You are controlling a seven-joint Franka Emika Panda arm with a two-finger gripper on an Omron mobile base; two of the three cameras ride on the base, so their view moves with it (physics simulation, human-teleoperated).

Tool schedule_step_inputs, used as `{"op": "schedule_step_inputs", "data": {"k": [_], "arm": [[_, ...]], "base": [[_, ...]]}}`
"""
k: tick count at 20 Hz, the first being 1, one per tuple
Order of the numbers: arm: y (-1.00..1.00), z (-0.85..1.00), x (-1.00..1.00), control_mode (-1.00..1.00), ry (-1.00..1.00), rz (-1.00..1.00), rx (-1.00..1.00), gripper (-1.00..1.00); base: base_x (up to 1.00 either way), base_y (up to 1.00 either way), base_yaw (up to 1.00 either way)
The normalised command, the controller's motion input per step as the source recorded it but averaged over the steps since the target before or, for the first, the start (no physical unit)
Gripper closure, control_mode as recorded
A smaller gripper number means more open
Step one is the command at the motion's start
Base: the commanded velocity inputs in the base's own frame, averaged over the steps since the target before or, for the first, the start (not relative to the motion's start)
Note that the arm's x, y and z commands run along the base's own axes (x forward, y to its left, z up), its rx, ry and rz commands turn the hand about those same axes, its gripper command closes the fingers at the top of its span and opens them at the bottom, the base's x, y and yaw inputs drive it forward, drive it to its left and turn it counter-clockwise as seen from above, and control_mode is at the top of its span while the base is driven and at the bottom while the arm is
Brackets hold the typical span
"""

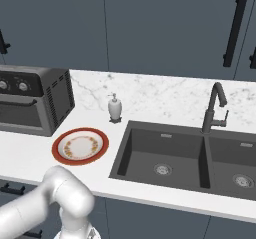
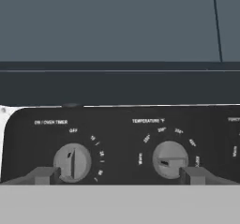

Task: Pick up the kebab skewer and baguette bread, and place them inside the toaster oven. Close the toaster oven door and start by setting the timer.

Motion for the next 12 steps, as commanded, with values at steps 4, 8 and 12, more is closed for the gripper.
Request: {"op": "schedule_step_inputs", "data": {"k": [4, 8, 12], "arm": [[0.19, 0.0, 0.41, -1.0, 0.0, -0.07, 0.02, -1.0], [0.1, 0.0, 0.46, -1.0, 0.0, -0.05, 0.02, -1.0], [0.25, 0.0, 0.3, -1.0, -0.01, -0.02, 0.02, -1.0]], "base": [[0.0, 0.0, 0.0], [0.0, 0.0, 0.0], [0.0, 0.0, 0.0]]}}
